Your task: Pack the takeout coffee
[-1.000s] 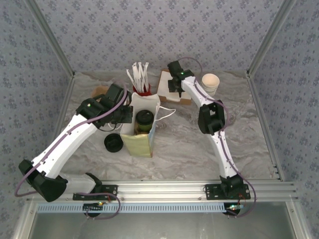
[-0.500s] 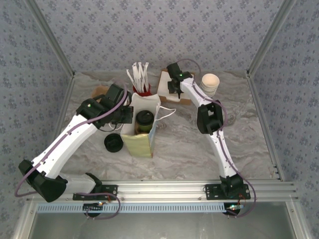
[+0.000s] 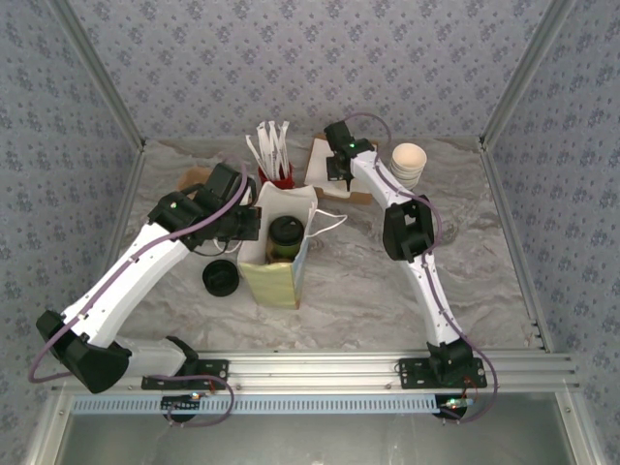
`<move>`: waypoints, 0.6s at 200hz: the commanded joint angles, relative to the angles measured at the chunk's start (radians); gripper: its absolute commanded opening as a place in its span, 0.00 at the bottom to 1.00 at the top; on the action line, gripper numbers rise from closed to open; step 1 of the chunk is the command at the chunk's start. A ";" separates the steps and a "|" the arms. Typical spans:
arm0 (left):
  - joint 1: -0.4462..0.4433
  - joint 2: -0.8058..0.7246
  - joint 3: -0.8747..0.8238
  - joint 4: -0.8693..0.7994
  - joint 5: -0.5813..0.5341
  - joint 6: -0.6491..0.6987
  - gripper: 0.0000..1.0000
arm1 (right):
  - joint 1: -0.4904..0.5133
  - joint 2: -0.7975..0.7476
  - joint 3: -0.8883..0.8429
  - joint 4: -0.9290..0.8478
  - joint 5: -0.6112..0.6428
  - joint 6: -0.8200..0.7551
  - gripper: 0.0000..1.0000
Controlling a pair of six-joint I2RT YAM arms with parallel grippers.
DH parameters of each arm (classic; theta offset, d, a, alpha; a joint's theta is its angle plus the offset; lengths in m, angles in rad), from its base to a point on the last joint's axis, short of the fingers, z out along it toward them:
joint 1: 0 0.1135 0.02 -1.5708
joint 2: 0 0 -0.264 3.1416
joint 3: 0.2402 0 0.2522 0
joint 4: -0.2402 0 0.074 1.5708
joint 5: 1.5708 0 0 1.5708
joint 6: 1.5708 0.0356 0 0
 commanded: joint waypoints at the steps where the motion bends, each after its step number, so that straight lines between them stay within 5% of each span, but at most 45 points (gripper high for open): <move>1: 0.000 -0.003 -0.002 0.011 0.017 0.013 0.01 | 0.000 -0.056 0.036 -0.005 0.015 -0.011 0.01; 120: 0.000 -0.004 -0.017 0.022 0.022 0.012 0.01 | 0.022 -0.274 0.062 -0.033 0.035 -0.071 0.00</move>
